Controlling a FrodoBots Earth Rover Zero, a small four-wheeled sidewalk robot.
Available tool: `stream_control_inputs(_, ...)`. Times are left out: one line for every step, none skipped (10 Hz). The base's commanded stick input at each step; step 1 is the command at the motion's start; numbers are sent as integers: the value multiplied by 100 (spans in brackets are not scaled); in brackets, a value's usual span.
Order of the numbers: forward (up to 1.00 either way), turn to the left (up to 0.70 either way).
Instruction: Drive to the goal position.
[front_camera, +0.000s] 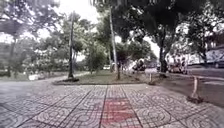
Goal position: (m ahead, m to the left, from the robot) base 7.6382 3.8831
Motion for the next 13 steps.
stream_control_inputs(100, 27)
stream_control_inputs(100, 27)
stream_control_inputs(100, 27)
stream_control_inputs(100, 27)
stream_control_inputs(100, 27)
stream_control_inputs(100, 27)
stream_control_inputs(100, 27)
stream_control_inputs(100, 27)
stream_control_inputs(100, 27)
stream_control_inputs(100, 27)
stream_control_inputs(100, 27)
stream_control_inputs(100, 27)
stream_control_inputs(100, 27)
